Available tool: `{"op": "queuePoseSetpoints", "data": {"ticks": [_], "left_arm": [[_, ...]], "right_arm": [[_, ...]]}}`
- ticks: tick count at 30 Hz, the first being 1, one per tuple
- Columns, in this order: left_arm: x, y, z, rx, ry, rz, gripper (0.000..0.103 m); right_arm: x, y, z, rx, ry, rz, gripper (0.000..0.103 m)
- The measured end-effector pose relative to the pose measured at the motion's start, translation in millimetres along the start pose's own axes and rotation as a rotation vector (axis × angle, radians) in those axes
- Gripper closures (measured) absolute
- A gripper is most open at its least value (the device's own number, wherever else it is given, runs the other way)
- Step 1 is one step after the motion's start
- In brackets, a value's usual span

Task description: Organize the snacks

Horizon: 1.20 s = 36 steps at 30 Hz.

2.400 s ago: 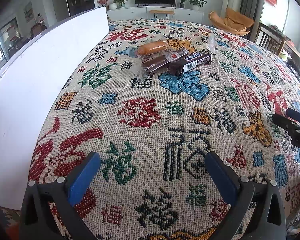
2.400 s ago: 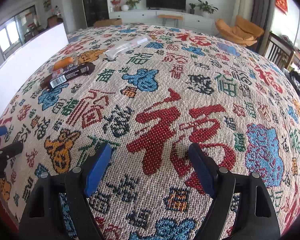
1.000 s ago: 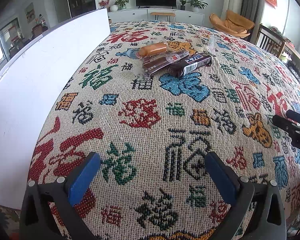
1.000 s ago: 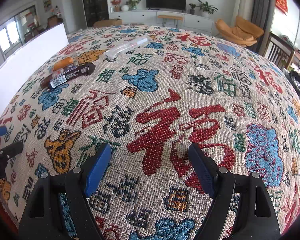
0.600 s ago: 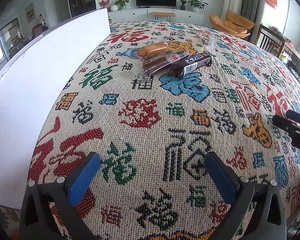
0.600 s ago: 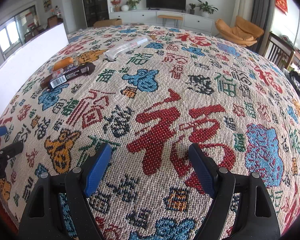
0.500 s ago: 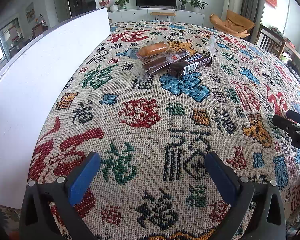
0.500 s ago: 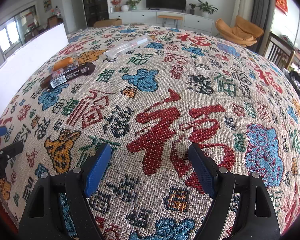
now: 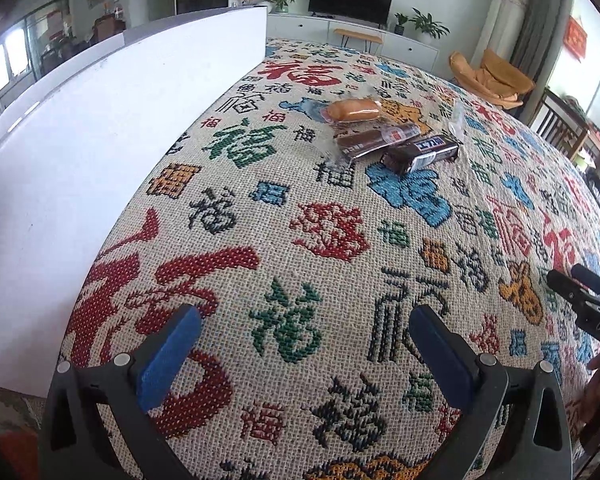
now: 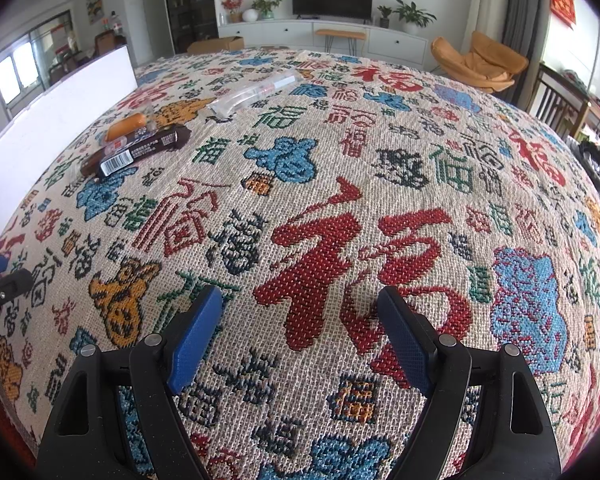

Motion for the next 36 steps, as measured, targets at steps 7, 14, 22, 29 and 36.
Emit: {"op": "queuePoseSetpoints", "data": {"ticks": [7, 14, 22, 29, 36], "left_arm": [[-8, -7, -2, 0.032, -0.068, 0.075, 0.0], [-7, -7, -1, 0.022, -0.065, 0.075, 0.0], [-6, -8, 1, 0.018, -0.063, 0.078, 0.0], [-6, -10, 4, 0.017, -0.064, 0.075, 0.0], [-6, -11, 4, 0.017, -0.066, 0.077, 0.0]], "right_arm": [[34, -6, 36, 0.143, 0.01, 0.006, 0.02], [124, -47, 93, 0.319, -0.276, 0.305, 0.023], [176, -94, 75, 0.404, -0.221, 0.107, 0.059], [186, -94, 74, 0.34, -0.149, 0.038, 0.066], [163, -62, 55, 0.384, -0.038, 0.049, 0.084]]}}
Point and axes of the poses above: each gripper's, at about its wrist camera, not at the fingertips, and y roughly against the way its jaws point, x to its left, z to its top, the point moved 7 cm from there along -y, roughly the way its jaws point, and after that the axes turned 15 degrees about -y, right-handed, at the moved point
